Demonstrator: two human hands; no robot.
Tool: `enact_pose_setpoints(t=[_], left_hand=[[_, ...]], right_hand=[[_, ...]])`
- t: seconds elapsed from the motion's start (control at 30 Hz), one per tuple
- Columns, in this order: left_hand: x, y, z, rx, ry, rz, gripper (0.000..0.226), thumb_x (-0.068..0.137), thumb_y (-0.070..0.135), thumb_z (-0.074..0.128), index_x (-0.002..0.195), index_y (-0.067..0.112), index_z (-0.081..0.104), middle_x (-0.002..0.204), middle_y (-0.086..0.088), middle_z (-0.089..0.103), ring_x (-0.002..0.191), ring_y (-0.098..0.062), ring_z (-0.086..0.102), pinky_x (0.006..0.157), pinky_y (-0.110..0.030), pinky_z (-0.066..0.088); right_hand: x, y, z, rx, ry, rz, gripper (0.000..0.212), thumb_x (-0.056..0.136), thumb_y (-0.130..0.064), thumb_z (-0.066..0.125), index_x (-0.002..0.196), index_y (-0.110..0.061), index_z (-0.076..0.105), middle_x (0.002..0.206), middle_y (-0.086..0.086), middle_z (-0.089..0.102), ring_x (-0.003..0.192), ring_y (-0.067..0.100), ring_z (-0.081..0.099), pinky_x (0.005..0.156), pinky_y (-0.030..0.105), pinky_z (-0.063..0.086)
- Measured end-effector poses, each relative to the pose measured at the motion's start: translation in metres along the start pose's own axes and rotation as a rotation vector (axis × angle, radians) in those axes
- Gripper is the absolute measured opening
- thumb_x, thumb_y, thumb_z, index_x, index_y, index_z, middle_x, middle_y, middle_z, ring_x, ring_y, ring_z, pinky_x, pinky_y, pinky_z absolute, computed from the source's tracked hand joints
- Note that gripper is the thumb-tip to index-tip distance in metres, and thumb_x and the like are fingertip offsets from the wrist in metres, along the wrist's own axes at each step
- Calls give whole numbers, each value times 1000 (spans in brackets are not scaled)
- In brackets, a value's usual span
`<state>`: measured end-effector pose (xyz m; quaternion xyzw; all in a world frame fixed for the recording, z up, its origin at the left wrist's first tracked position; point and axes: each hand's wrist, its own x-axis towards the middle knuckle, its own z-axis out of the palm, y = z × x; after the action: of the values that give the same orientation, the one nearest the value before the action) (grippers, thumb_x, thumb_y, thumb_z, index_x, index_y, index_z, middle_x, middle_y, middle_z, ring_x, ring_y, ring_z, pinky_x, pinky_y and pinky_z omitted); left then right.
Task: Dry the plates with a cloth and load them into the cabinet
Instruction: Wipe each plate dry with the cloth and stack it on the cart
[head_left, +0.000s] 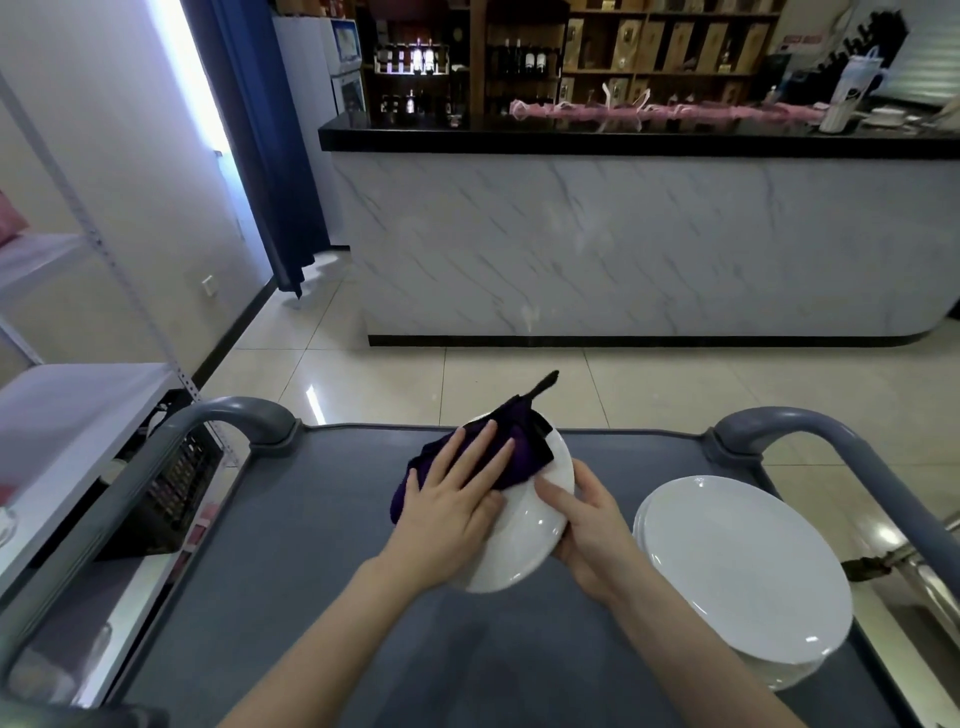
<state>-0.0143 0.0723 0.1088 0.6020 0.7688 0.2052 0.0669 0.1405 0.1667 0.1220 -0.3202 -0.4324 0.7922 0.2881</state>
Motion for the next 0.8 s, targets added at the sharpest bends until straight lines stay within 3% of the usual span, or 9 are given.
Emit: enact_pose_setpoints(t=[0.1, 0.2, 0.27, 0.37, 0.43, 0.57, 0.63, 0.8], left_hand=[[6, -13, -6, -11, 23, -74, 55, 102, 49, 26, 134, 72, -13, 163, 17, 1, 147, -15, 11, 109, -47, 35], [4, -20, -2, -32, 69, -172, 53, 99, 53, 23, 137, 71, -10, 157, 16, 16, 138, -16, 22, 99, -45, 43], [2, -23, 4, -117, 118, -270, 51, 99, 51, 23, 143, 65, 3, 153, 15, 24, 132, -17, 26, 98, -46, 42], [-12, -25, 20, -372, 264, -388, 49, 103, 38, 31, 148, 52, 21, 149, 8, 36, 116, -20, 32, 101, -31, 29], [-29, -14, 29, -448, 355, -354, 47, 101, 39, 30, 147, 50, 24, 148, 8, 38, 115, -16, 31, 101, -25, 23], [-46, 17, 38, -296, 436, -238, 48, 97, 44, 28, 145, 48, 30, 151, 10, 38, 127, -13, 31, 99, -35, 30], [-43, 27, 35, -204, 418, -224, 48, 97, 42, 27, 145, 46, 33, 151, 12, 40, 131, -11, 31, 94, -38, 31], [-17, 40, 15, -114, 347, -149, 52, 97, 41, 22, 147, 42, 37, 148, 10, 45, 133, -9, 30, 99, -40, 31]], right_hand=[[-4, 1, -3, -33, -31, 9, 29, 94, -9, 62, 121, -17, 62, 114, 11, 72, 97, 26, 71, 71, 39, 58], [-6, 2, -5, -35, -49, 20, 30, 92, -10, 63, 121, -16, 64, 114, 13, 72, 97, 28, 71, 72, 39, 58], [-5, 1, -4, -9, -28, 17, 30, 92, -8, 62, 121, -14, 63, 113, 13, 72, 94, 26, 70, 69, 38, 58], [-1, -6, -4, 36, 19, 0, 28, 93, -7, 61, 120, -14, 62, 107, 10, 73, 89, 24, 69, 67, 36, 58], [2, -11, -3, 45, 35, -19, 26, 93, -8, 61, 119, -13, 61, 104, 9, 73, 86, 23, 69, 64, 36, 58], [6, -14, 4, 43, 36, -48, 24, 94, -10, 60, 119, -14, 61, 112, 12, 73, 91, 24, 71, 66, 38, 59], [5, -12, 8, 35, 16, -59, 26, 95, -13, 60, 122, -15, 61, 115, 11, 72, 99, 27, 71, 70, 39, 60], [1, -3, 14, 14, -49, -47, 33, 96, -13, 59, 128, -19, 58, 121, 11, 70, 109, 30, 68, 81, 43, 58]])
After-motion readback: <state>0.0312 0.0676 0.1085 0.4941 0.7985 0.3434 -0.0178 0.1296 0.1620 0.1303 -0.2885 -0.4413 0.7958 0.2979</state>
